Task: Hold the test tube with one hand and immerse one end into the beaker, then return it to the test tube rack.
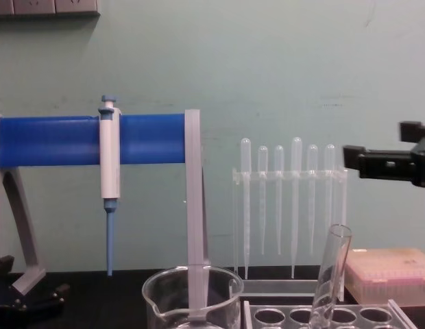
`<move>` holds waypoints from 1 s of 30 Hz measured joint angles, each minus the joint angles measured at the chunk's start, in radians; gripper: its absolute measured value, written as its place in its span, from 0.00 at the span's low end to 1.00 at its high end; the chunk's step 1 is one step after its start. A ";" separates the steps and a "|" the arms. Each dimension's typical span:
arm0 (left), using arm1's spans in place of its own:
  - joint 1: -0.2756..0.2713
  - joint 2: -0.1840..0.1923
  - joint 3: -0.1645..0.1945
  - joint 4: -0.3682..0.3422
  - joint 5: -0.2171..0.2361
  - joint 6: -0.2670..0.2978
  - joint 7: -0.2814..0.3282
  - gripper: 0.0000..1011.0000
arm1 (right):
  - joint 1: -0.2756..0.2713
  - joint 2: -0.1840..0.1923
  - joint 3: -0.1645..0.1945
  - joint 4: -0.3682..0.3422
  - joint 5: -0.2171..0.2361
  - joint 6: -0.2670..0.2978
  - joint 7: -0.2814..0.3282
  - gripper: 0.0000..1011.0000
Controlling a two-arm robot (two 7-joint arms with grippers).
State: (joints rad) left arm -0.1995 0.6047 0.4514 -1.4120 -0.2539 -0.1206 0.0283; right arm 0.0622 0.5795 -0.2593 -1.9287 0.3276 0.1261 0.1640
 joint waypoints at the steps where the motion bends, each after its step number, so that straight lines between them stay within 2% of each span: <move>1: 0.000 0.000 0.000 0.000 0.000 0.000 0.000 0.99 | -0.008 -0.016 0.002 0.008 -0.026 -0.008 -0.033 0.99; 4: 0.000 0.000 0.000 0.000 0.000 0.000 0.000 0.99 | -0.015 -0.043 0.001 0.027 -0.067 -0.026 -0.077 0.99; 8: 0.000 0.000 0.000 0.000 0.000 0.000 0.000 0.99 | -0.010 -0.094 -0.017 0.093 -0.137 -0.073 -0.136 0.99; 11: 0.000 0.000 0.000 0.000 0.000 0.000 0.000 0.99 | -0.006 -0.127 -0.027 0.137 -0.169 -0.102 -0.162 0.99; 20: 0.000 0.000 0.000 0.000 0.000 0.000 0.000 0.99 | -0.009 -0.188 -0.030 0.215 -0.211 -0.131 -0.190 0.99; 30: 0.000 0.000 0.000 0.000 0.000 0.000 0.000 0.99 | -0.023 -0.210 -0.011 0.231 -0.228 -0.121 -0.185 0.99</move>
State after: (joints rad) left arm -0.1995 0.6047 0.4514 -1.4120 -0.2539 -0.1206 0.0283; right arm 0.0394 0.3694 -0.2706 -1.6974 0.0993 0.0046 -0.0208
